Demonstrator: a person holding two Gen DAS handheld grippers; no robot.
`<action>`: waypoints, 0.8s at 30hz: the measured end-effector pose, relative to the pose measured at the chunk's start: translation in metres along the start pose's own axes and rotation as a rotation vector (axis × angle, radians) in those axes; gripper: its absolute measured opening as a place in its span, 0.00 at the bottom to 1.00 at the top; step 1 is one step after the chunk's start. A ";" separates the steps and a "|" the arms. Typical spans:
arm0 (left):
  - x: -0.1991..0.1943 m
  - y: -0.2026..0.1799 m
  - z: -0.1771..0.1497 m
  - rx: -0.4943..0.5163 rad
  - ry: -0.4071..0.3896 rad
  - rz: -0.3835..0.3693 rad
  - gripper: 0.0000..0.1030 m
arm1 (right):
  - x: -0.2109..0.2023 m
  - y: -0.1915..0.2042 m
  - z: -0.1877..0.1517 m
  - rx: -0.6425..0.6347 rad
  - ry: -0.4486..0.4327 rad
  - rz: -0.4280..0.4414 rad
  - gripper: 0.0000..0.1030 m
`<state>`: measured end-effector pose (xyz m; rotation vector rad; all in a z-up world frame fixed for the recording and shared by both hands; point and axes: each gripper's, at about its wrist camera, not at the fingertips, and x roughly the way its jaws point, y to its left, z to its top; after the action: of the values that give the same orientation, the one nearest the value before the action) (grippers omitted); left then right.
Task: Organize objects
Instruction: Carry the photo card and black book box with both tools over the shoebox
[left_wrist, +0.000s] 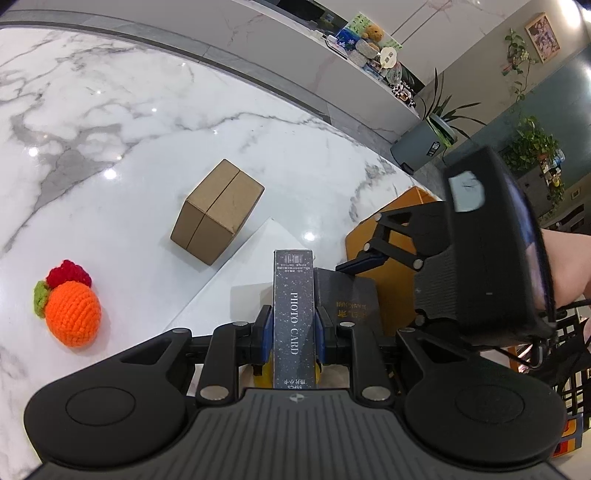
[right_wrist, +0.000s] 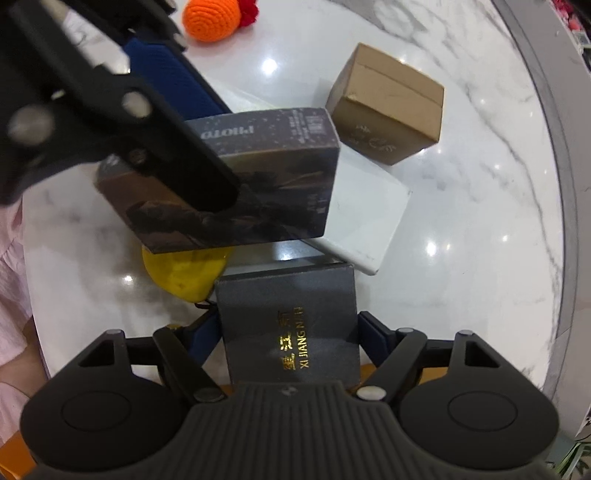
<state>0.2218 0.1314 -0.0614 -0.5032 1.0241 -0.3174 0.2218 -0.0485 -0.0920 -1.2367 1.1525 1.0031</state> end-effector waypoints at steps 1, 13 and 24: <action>-0.003 -0.001 0.000 0.000 -0.007 -0.001 0.24 | -0.003 0.001 -0.001 -0.002 -0.006 -0.006 0.77; -0.071 -0.053 0.003 0.070 -0.138 -0.042 0.24 | -0.107 0.016 -0.020 0.018 -0.187 -0.107 0.76; -0.018 -0.168 0.002 0.257 -0.067 -0.113 0.24 | -0.154 0.022 -0.130 0.144 -0.130 -0.224 0.76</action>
<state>0.2112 -0.0008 0.0426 -0.3369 0.8765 -0.5226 0.1624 -0.1694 0.0593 -1.1402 0.9448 0.8060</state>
